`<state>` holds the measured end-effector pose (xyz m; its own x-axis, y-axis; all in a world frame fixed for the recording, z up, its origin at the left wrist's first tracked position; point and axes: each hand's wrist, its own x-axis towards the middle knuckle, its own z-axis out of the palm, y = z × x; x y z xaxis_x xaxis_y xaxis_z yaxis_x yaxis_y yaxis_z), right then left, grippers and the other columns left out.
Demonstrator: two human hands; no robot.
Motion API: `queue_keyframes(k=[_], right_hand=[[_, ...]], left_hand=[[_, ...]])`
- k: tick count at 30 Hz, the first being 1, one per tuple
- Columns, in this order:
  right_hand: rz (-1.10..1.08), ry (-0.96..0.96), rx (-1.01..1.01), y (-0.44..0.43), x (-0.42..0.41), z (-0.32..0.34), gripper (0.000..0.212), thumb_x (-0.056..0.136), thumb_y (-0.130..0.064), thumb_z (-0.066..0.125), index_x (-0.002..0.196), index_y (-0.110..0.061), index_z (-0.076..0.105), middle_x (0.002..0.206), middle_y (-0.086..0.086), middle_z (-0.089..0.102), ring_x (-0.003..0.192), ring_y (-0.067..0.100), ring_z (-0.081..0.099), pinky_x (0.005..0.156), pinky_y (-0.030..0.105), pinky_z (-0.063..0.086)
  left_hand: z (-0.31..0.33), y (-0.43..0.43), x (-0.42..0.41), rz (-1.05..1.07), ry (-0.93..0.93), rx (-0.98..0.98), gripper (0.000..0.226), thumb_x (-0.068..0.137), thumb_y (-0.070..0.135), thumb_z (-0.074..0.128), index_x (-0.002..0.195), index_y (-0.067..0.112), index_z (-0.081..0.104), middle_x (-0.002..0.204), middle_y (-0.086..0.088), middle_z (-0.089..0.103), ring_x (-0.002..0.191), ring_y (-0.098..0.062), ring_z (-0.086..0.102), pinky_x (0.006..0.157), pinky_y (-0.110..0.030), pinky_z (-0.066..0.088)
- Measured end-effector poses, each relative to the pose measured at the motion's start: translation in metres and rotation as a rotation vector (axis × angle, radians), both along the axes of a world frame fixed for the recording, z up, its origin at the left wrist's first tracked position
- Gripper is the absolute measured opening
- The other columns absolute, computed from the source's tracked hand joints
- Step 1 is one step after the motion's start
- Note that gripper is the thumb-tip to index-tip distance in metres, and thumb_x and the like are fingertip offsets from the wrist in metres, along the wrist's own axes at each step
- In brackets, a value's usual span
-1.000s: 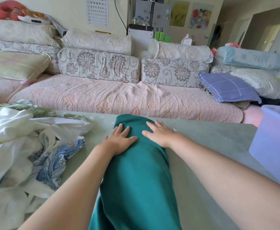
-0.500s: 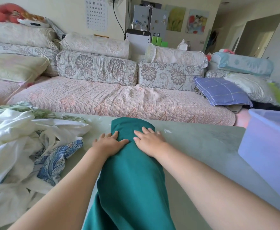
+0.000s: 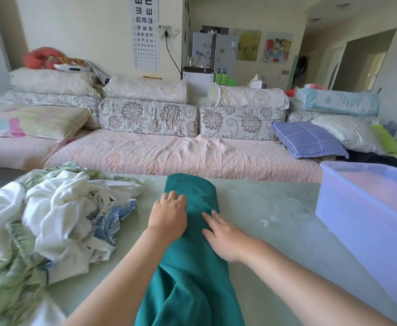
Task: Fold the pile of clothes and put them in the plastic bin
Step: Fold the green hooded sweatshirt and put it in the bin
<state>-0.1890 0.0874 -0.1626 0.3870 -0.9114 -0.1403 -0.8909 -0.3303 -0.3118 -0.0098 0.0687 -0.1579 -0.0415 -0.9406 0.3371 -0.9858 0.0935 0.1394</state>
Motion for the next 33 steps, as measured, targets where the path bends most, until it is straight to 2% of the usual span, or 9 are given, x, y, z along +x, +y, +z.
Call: queue_keyframes(k=[4,10,15,17,20,22,27,30,33], right_hand=[[0.020,-0.019,-0.029,0.038,0.000,0.009,0.062,0.106,-0.045,0.029,0.160,-0.026,0.004,0.167,0.003,-0.007,0.154,0.020,0.000,0.122,0.036,0.007],[0.060,-0.035,-0.046,0.078,0.003,0.002,0.058,0.108,-0.037,0.027,0.160,-0.023,0.006,0.167,0.005,-0.010,0.154,0.022,-0.004,0.123,0.036,0.004],[0.048,-0.043,-0.040,0.095,0.002,-0.001,0.060,0.107,-0.039,0.029,0.160,-0.025,0.005,0.167,0.005,-0.012,0.154,0.021,-0.005,0.124,0.038,0.006],[0.050,-0.033,-0.049,0.101,0.003,-0.002,0.060,0.107,-0.039,0.029,0.160,-0.025,0.005,0.167,0.006,-0.013,0.154,0.023,-0.006,0.124,0.039,0.006],[0.052,-0.005,-0.058,0.104,0.004,-0.003,0.059,0.107,-0.043,0.027,0.160,-0.026,0.005,0.166,0.005,-0.013,0.154,0.024,-0.008,0.124,0.041,0.007],[0.057,-0.005,-0.071,0.105,0.005,-0.003,0.060,0.107,-0.046,0.027,0.160,-0.028,0.007,0.167,0.005,-0.011,0.154,0.023,-0.007,0.125,0.041,0.007],[0.067,0.010,-0.086,0.107,0.008,-0.005,0.062,0.105,-0.049,0.030,0.160,-0.030,0.008,0.167,0.003,-0.010,0.154,0.021,-0.006,0.124,0.042,0.009],[0.071,0.086,-0.068,0.108,0.006,-0.008,0.063,0.105,-0.047,0.031,0.160,-0.031,0.005,0.167,0.002,-0.013,0.154,0.022,-0.008,0.123,0.045,0.009],[0.067,0.106,-0.075,0.110,0.004,-0.004,0.063,0.104,-0.044,0.034,0.160,-0.029,0.007,0.167,0.003,-0.011,0.154,0.023,-0.005,0.122,0.045,0.010]], left_hand=[[0.012,0.058,-0.004,0.145,0.280,0.141,0.029,0.094,0.040,0.045,0.105,0.013,0.044,0.103,-0.005,0.060,0.097,-0.030,0.059,0.072,-0.035,0.043],[-0.004,0.126,0.008,0.129,0.214,0.656,0.049,0.074,0.057,0.045,0.078,0.012,0.065,0.071,-0.007,0.072,0.073,-0.023,0.067,0.072,-0.028,0.054],[-0.006,0.145,0.007,0.101,0.147,0.479,0.015,0.079,0.034,0.055,0.072,0.022,0.053,0.076,0.003,0.059,0.080,-0.023,0.060,0.061,-0.026,0.040],[-0.007,0.150,0.004,0.131,0.336,0.397,0.012,0.082,0.025,0.051,0.072,0.020,0.047,0.078,0.002,0.057,0.078,-0.025,0.056,0.062,-0.027,0.041],[0.005,0.158,0.003,0.214,1.096,0.272,0.018,0.088,0.013,0.039,0.081,0.013,0.055,0.079,-0.008,0.065,0.071,-0.026,0.065,0.065,-0.038,0.059],[0.010,0.164,0.010,0.244,1.400,0.305,0.027,0.094,0.005,0.035,0.081,0.005,0.058,0.069,-0.008,0.065,0.058,-0.021,0.063,0.057,-0.034,0.057],[0.001,0.168,0.028,0.307,1.399,0.306,0.022,0.096,0.021,0.045,0.077,0.014,0.053,0.084,-0.015,0.058,0.074,-0.023,0.056,0.070,-0.035,0.044],[0.003,0.176,0.032,0.292,1.491,0.555,0.028,0.097,0.030,0.057,0.093,0.004,0.067,0.097,-0.011,0.073,0.088,-0.026,0.070,0.085,-0.038,0.056],[0.013,0.189,0.040,0.134,1.448,0.788,0.019,0.091,0.021,0.068,0.101,0.005,0.068,0.093,-0.006,0.074,0.075,-0.017,0.067,0.070,-0.025,0.055]])
